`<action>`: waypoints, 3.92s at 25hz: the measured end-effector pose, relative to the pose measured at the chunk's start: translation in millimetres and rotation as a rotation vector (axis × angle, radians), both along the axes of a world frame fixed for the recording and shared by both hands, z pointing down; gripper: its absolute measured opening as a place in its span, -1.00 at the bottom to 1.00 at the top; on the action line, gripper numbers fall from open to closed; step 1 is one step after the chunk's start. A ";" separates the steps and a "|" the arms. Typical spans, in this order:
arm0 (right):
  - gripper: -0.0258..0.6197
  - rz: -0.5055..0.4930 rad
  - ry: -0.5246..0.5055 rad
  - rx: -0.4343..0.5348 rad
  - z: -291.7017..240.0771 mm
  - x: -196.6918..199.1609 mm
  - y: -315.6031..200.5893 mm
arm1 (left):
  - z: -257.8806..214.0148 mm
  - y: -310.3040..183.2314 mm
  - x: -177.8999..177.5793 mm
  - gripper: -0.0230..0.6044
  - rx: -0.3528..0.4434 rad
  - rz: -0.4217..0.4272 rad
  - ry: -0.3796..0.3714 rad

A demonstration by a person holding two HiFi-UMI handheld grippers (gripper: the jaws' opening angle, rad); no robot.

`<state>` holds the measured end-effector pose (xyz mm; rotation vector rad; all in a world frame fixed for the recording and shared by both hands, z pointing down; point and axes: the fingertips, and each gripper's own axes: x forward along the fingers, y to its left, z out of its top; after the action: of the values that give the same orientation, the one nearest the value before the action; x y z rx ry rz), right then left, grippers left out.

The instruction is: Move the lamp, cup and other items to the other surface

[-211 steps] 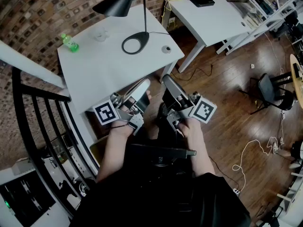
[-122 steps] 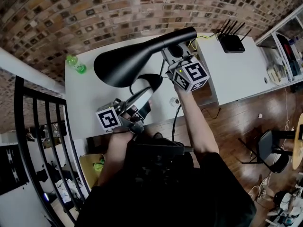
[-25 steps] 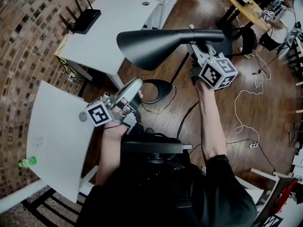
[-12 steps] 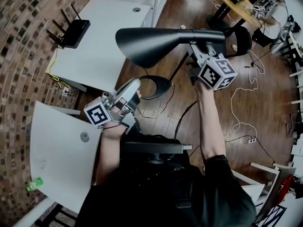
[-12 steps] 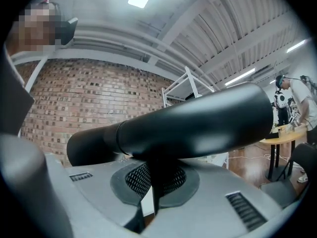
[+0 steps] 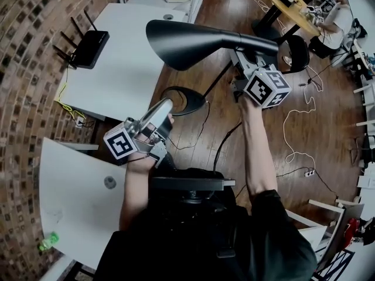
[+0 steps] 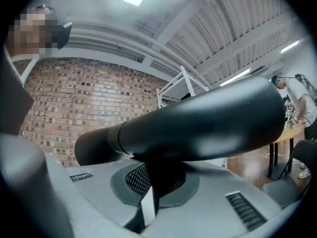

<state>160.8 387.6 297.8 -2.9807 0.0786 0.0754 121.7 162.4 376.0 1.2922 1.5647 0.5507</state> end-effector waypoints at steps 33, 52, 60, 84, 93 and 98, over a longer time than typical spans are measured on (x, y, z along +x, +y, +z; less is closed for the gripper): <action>-0.88 -0.273 0.010 -0.045 0.4 104.2 174.6 | -8.5 194.9 46.1 -0.92 0.064 -0.269 0.039; -0.88 -0.325 0.001 -0.030 0.6 194.5 132.0 | -8.1 171.1 130.9 -0.92 0.027 -0.273 0.030; -0.88 -0.279 0.024 -0.056 -15.5 255.3 93.6 | -14.0 134.6 191.5 -0.92 -0.024 -0.227 0.032; -0.88 -0.305 0.035 -0.041 -28.5 396.5 26.0 | -21.6 43.6 269.2 -0.92 -0.069 -0.344 0.018; -0.88 -0.332 0.035 -0.046 -21.9 454.3 40.6 | -22.4 68.0 305.6 -0.92 -0.041 -0.370 0.030; -0.88 -0.406 0.027 -0.052 -13.1 494.7 49.1 | -22.5 98.1 340.9 -0.92 -0.031 -0.419 0.027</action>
<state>655.5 436.7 284.7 -2.9474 0.6923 0.0650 462.6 260.5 353.4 1.5539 1.2665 0.2427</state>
